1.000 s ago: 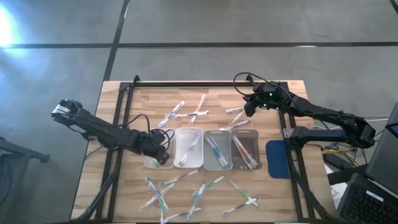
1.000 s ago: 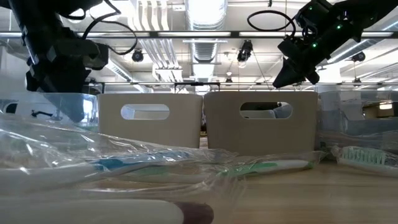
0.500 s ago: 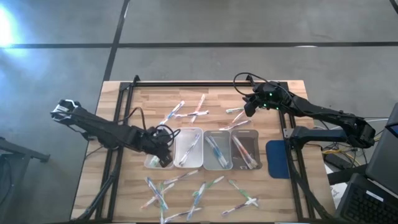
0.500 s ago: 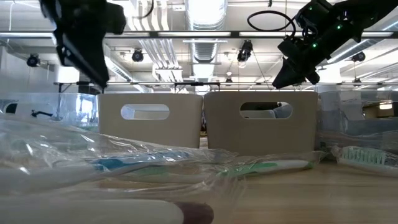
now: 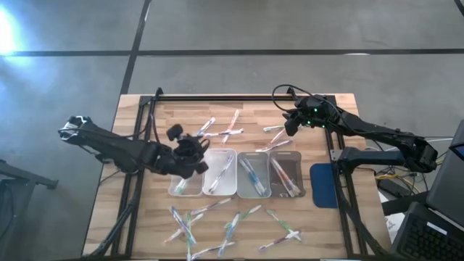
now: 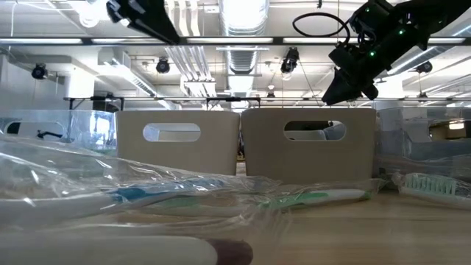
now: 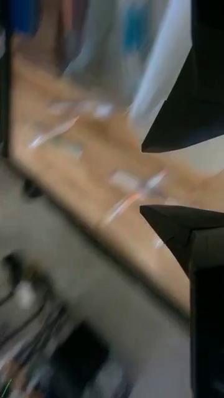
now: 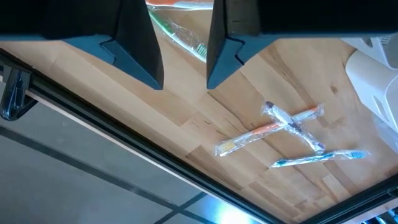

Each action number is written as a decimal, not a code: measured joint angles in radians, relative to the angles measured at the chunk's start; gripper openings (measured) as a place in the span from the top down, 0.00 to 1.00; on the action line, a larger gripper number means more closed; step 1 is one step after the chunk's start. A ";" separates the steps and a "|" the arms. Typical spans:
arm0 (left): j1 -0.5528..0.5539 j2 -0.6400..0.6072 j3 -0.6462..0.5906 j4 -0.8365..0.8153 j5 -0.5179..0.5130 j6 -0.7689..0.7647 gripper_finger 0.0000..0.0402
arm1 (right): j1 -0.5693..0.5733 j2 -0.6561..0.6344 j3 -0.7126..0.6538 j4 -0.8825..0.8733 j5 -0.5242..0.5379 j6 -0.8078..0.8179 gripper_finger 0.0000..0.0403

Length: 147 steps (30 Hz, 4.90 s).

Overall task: Pick & Place Toothbrushes
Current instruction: Put the orange toothbrush into the black bin

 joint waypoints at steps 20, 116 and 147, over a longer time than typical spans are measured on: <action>0.414 0.000 -0.188 0.572 0.369 0.430 0.62 | 0.000 0.000 0.000 0.009 0.000 -0.024 0.63; 0.787 -0.086 -0.437 1.203 0.821 0.720 0.62 | 0.093 0.567 0.177 -0.289 0.090 1.140 0.57; 0.787 -0.086 -0.439 1.199 0.822 0.724 0.62 | 0.082 0.700 0.244 -0.272 0.080 1.102 0.89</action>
